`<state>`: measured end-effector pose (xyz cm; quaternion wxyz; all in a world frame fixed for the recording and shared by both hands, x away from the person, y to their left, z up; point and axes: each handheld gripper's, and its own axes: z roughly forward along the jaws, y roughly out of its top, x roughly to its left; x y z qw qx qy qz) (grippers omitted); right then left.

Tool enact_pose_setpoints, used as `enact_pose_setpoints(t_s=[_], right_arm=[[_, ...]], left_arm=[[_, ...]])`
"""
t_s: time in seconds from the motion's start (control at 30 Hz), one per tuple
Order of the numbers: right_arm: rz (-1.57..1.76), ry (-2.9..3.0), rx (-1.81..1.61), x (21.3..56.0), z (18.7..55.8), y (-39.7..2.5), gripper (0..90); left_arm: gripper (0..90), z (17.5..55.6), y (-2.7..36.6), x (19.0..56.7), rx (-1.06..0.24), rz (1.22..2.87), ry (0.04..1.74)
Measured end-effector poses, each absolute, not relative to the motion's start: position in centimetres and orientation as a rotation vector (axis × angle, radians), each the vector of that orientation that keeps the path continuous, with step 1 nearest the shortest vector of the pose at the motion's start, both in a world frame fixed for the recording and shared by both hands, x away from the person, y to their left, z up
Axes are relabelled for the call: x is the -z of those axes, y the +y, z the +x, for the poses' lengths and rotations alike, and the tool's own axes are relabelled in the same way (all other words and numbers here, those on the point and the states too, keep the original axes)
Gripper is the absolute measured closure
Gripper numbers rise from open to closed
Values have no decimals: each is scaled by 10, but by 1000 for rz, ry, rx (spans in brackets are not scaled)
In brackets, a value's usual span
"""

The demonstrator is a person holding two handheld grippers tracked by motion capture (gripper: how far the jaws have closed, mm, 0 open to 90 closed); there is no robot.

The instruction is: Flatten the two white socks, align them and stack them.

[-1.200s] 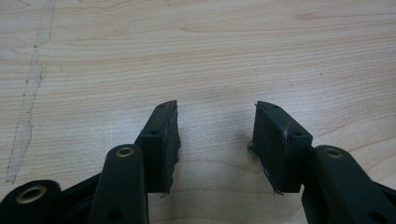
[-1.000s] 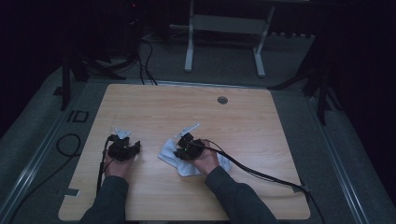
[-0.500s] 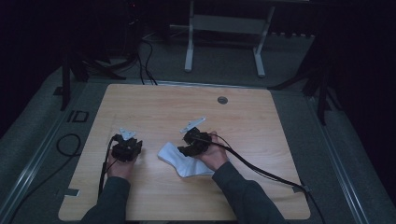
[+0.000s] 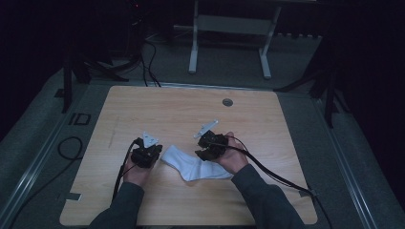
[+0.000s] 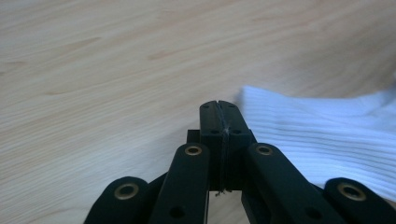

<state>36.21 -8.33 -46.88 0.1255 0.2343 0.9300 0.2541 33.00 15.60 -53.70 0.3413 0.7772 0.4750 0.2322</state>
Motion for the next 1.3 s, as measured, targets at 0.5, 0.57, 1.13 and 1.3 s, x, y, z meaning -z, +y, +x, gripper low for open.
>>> enact_pose_setpoints(t_s=[0.5,0.57,1.13,1.3], right_arm=[[797,2671,-693,478,353,-132,621],[798,2671,-694,479,351,-133,621],[932,2654,-635,504,343,-166,602],[966,2652,-625,509,346,-169,596]], left_arm=[[898,331,145,549,-593,2109,1209],[898,331,145,549,-593,2109,1209],[894,321,133,539,-628,2084,1124],[894,321,131,540,-615,2103,1113]])
